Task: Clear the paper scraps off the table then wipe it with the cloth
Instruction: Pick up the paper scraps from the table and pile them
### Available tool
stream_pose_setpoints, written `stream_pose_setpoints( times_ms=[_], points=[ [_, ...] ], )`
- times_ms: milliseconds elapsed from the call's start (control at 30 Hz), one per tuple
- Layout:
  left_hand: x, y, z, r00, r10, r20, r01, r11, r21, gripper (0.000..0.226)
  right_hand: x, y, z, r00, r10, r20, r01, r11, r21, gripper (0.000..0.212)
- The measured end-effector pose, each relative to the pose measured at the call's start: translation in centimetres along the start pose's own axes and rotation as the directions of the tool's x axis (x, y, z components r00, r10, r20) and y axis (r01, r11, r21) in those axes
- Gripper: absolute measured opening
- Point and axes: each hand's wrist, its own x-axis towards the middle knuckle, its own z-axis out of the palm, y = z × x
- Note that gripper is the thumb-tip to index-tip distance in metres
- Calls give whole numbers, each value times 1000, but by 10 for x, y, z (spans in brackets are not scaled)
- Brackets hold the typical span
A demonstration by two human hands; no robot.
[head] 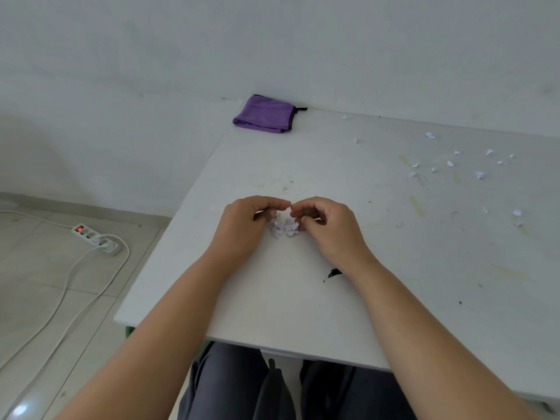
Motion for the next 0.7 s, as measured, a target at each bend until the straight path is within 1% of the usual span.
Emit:
stream_pose_setpoints(
  times_ms=[133, 200, 233, 300, 367, 433, 600, 700],
  points=[
    [-1, -2, -11, 1000, 12, -14, -12, 999, 35, 33, -1, 1, -1, 1000, -12, 9, 12, 1000, 9, 31],
    [-2, -5, -17, 1000, 0, -27, 2, 997, 82, 31, -2, 1, -1, 1000, -13, 11, 13, 1000, 16, 30],
    [-2, -6, -20, 1000, -12, -12, 13, 994, 109, 32, -2, 1, -1, 1000, -13, 11, 13, 1000, 15, 30],
    [-3, -7, -24, 997, -27, 78, 14, 987, 161, 36, -1, 1, -2, 1000, -17, 13, 17, 1000, 1, 31],
    [-4, -7, -24, 984, -2, 178, -39, 972, 230, 41, -1, 1, -2, 999, -22, 28, 22, 1000, -18, 33],
    [-4, -7, -22, 979, 45, 200, -102, 954, 281, 43, -1, 2, -2, 999, -24, 48, 25, 999, -22, 32],
    [-8, -1, -14, 979, 112, 168, -145, 968, 202, 46, 0, 4, -2, 997, -17, 75, 18, 1000, -6, 29],
    [-9, 0, -13, 981, 119, 156, -146, 972, 182, 41, 1, 6, 0, 997, -32, 67, 34, 999, -29, 30]
  ],
)
